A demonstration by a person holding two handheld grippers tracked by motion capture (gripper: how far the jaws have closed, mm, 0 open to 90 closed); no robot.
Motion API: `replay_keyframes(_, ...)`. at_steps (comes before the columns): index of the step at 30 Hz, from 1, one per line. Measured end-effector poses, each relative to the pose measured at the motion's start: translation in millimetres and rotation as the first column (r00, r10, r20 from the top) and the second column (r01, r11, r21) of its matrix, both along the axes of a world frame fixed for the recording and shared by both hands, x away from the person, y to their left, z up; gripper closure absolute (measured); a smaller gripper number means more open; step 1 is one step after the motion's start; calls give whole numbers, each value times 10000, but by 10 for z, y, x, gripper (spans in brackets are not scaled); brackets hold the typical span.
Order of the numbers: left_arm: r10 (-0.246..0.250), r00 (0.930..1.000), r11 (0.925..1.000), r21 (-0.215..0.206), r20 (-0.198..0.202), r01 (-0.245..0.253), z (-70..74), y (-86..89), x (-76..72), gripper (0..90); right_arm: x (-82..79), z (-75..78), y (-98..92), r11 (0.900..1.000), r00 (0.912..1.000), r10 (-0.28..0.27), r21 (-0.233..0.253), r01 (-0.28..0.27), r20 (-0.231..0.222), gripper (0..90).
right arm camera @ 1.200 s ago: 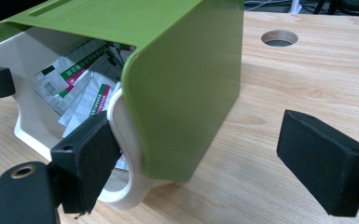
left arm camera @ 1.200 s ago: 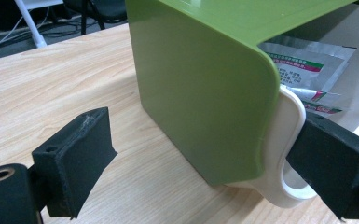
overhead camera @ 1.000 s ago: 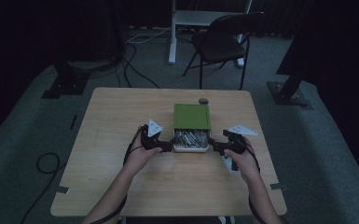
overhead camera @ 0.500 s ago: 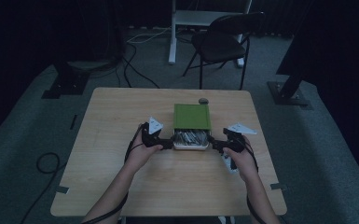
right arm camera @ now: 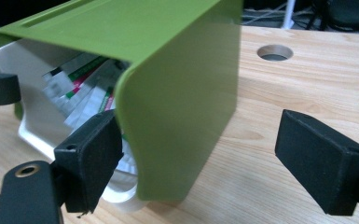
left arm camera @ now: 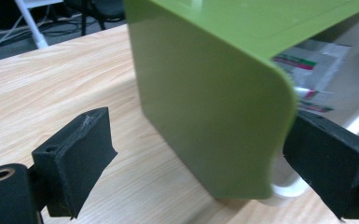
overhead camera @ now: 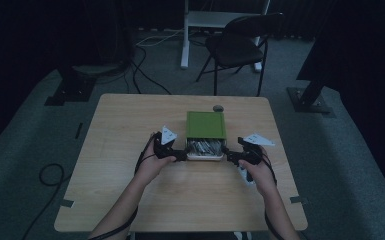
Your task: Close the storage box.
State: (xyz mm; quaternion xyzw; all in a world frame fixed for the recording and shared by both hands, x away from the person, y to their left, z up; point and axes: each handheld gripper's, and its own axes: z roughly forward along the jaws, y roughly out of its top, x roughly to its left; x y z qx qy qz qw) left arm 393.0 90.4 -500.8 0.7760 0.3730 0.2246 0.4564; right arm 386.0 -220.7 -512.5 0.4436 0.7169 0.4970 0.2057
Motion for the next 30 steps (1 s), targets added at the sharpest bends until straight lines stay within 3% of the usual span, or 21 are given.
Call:
replay_keyframes(4,-27,10000,9999,-107,30,27,39,0,-36,91,-10,9,-7,9997,9997,-217,67,216,124,141)
replay_keyframes(11,-40,9999,9999,-111,146,42,91,11,-108,90,-54,84,-9,10000,9988,-33,88,29,494,134)
replay_keyframes(30,123,9999,9999,-78,97,-122,96,128,-190,90,-146,78,-93,9994,9993,-153,-311,164,346,134)
